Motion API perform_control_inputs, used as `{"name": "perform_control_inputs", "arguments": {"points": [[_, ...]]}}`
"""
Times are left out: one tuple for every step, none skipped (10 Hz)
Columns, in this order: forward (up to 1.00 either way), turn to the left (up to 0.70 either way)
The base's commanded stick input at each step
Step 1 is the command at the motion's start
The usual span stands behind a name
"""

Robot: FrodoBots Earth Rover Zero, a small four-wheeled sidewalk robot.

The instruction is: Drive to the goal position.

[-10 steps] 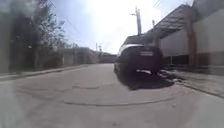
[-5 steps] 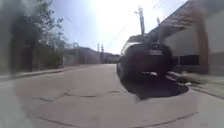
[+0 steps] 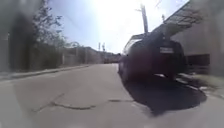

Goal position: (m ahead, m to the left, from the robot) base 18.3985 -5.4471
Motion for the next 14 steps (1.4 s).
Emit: {"name": "perform_control_inputs", "arguments": {"points": [[1.0, 0.0], [1.0, 0.0], [1.0, 0.0], [1.0, 0.0], [1.0, 0.0], [1.0, 0.0], [1.0, 0.0], [1.0, 0.0], [1.0, 0.0], [1.0, 0.0], [1.0, 0.0], [1.0, 0.0], [1.0, 0.0], [1.0, 0.0]]}}
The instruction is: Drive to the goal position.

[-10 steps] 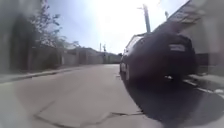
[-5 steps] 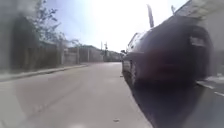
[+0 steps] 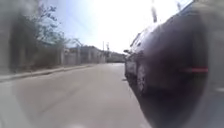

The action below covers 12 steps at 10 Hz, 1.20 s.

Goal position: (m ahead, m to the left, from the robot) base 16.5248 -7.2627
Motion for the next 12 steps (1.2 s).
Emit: {"name": "perform_control_inputs", "arguments": {"points": [[1.0, 0.0], [1.0, 0.0], [1.0, 0.0], [1.0, 0.0], [1.0, 0.0], [1.0, -0.01], [1.0, -0.2], [1.0, -0.4], [1.0, -0.39], [1.0, -0.25], [1.0, 0.0], [1.0, 0.0]]}}
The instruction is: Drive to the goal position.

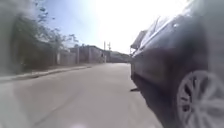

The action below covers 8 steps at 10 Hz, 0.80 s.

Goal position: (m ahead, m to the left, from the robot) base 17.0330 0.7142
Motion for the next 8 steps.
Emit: {"name": "perform_control_inputs", "arguments": {"points": [[1.0, 0.0], [1.0, 0.0], [1.0, 0.0], [1.0, 0.0], [1.0, 0.0], [1.0, 0.0], [1.0, 0.0], [1.0, 0.0]]}}
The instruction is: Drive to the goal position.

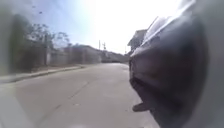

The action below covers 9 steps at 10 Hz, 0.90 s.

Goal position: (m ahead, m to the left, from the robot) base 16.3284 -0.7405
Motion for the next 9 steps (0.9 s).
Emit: {"name": "perform_control_inputs", "arguments": {"points": [[1.0, 0.0], [1.0, 0.0], [1.0, 0.0], [1.0, 0.0], [1.0, 0.0], [1.0, 0.0], [1.0, 0.0], [1.0, -0.08], [1.0, -0.34]]}}
